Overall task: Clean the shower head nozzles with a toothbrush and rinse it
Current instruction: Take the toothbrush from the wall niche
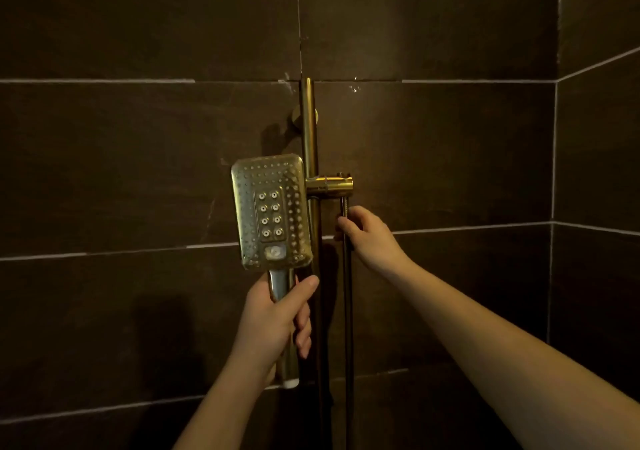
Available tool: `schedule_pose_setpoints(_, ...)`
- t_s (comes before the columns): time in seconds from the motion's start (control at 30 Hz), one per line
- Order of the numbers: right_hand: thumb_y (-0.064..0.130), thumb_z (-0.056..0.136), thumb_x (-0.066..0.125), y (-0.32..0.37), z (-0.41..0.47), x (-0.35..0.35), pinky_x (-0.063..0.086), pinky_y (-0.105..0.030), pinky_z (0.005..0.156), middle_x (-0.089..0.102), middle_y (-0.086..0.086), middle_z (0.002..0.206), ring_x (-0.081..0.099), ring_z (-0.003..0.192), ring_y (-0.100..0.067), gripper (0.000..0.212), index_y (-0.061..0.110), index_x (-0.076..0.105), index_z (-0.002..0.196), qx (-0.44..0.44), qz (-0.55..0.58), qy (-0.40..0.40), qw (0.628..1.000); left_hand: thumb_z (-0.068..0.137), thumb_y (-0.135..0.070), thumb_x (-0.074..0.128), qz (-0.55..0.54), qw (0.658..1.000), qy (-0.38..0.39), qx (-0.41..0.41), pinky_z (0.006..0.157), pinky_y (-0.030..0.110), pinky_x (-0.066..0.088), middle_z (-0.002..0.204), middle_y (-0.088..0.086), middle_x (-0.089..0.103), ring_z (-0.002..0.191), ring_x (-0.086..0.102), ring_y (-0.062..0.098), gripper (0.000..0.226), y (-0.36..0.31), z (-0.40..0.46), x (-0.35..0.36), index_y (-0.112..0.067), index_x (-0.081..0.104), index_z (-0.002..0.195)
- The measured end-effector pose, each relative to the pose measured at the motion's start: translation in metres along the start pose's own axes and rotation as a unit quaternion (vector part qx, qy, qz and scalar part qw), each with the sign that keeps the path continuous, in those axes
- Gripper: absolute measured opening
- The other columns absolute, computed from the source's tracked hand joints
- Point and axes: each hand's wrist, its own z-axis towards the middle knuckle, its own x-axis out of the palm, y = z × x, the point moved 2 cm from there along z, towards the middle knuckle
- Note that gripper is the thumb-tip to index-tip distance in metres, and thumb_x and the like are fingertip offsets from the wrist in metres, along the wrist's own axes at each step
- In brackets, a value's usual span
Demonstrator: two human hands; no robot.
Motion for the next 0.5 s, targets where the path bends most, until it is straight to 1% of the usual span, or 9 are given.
schedule_pose_setpoints(0.03,0.03,0.099,0.052,-0.004,-0.005,-0.001,0.054,-0.03,0.082,0.065,0.004,0.107,0.064,0.1,-0.012,0.024,0.02,0.058,0.12,0.0,-0.02,-0.009,1.0,0.095,-0.014,0.064,-0.004,1.0,0.002,0.0,0.037,0.026,0.039,0.049,0.01,0.043,0.033,0.04,0.021,0.02,0.002,-0.002,0.001,-0.005,0.049,0.085)
schedule_pose_setpoints(0.1,0.033,0.095,0.058,-0.016,-0.02,-0.005,0.052,-0.025,0.08,0.061,0.006,0.114,0.06,0.103,-0.008,0.032,0.022,0.054,0.126,0.005,-0.043,-0.026,0.999,0.096,-0.015,0.063,-0.008,1.0,0.009,-0.008,0.038,0.026,0.039,0.05,0.011,0.041,0.035,0.04,0.021,0.02,0.008,-0.009,0.005,-0.006,0.05,0.084)
schedule_pose_setpoints(0.17,0.035,0.092,0.062,-0.03,-0.041,-0.012,0.051,-0.024,0.08,0.061,0.006,0.115,0.06,0.104,-0.007,0.031,0.027,0.056,0.121,0.007,-0.053,-0.046,0.997,0.097,-0.018,0.062,-0.009,0.999,0.028,-0.018,0.038,0.028,0.041,0.05,0.011,0.04,0.036,0.04,0.022,0.02,0.018,-0.018,0.012,-0.006,0.051,0.085)
schedule_pose_setpoints(0.23,0.035,0.09,0.064,-0.043,-0.069,-0.021,0.053,-0.028,0.082,0.063,0.006,0.112,0.062,0.102,-0.009,0.026,0.031,0.057,0.114,0.019,-0.053,-0.058,0.997,0.097,-0.02,0.062,-0.003,0.998,0.048,-0.031,0.039,0.029,0.043,0.049,0.008,0.041,0.035,0.04,0.022,0.024,0.033,-0.028,0.021,-0.005,0.049,0.083)
schedule_pose_setpoints(0.27,0.035,0.09,0.064,-0.049,-0.085,-0.026,0.053,-0.029,0.082,0.064,0.007,0.11,0.063,0.1,-0.009,0.024,0.031,0.057,0.112,0.034,-0.05,-0.061,0.996,0.097,-0.02,0.062,-0.002,0.997,0.058,-0.044,0.039,0.029,0.043,0.048,0.007,0.042,0.035,0.04,0.021,0.023,0.043,-0.033,0.026,-0.006,0.049,0.084)
schedule_pose_setpoints(0.37,0.036,0.091,0.062,-0.064,-0.145,-0.041,0.051,-0.025,0.08,0.063,0.011,0.106,0.062,0.095,-0.004,0.022,0.032,0.059,0.113,0.072,-0.077,-0.06,0.993,0.097,-0.019,0.064,-0.02,0.991,0.091,-0.094,0.039,0.029,0.04,0.049,0.006,0.043,0.035,0.041,0.021,0.018,0.074,-0.058,0.044,-0.012,0.051,0.087)
schedule_pose_setpoints(0.43,0.038,0.091,0.061,-0.077,-0.187,-0.051,0.049,-0.022,0.079,0.061,0.015,0.106,0.06,0.095,0.0,0.023,0.035,0.058,0.114,0.102,-0.11,-0.064,0.987,0.098,-0.019,0.063,-0.029,0.985,0.109,-0.134,0.04,0.027,0.038,0.049,0.006,0.043,0.035,0.041,0.02,0.021,0.097,-0.081,0.057,-0.013,0.052,0.081)
schedule_pose_setpoints(0.5,0.037,0.091,0.062,-0.092,-0.227,-0.06,0.046,-0.018,0.078,0.06,0.017,0.108,0.057,0.097,0.002,0.026,0.033,0.057,0.117,0.135,-0.141,-0.079,0.978,0.098,-0.018,0.062,-0.033,0.976,0.126,-0.173,0.039,0.027,0.038,0.049,0.007,0.043,0.035,0.041,0.02,0.025,0.118,-0.106,0.071,-0.012,0.051,0.077)
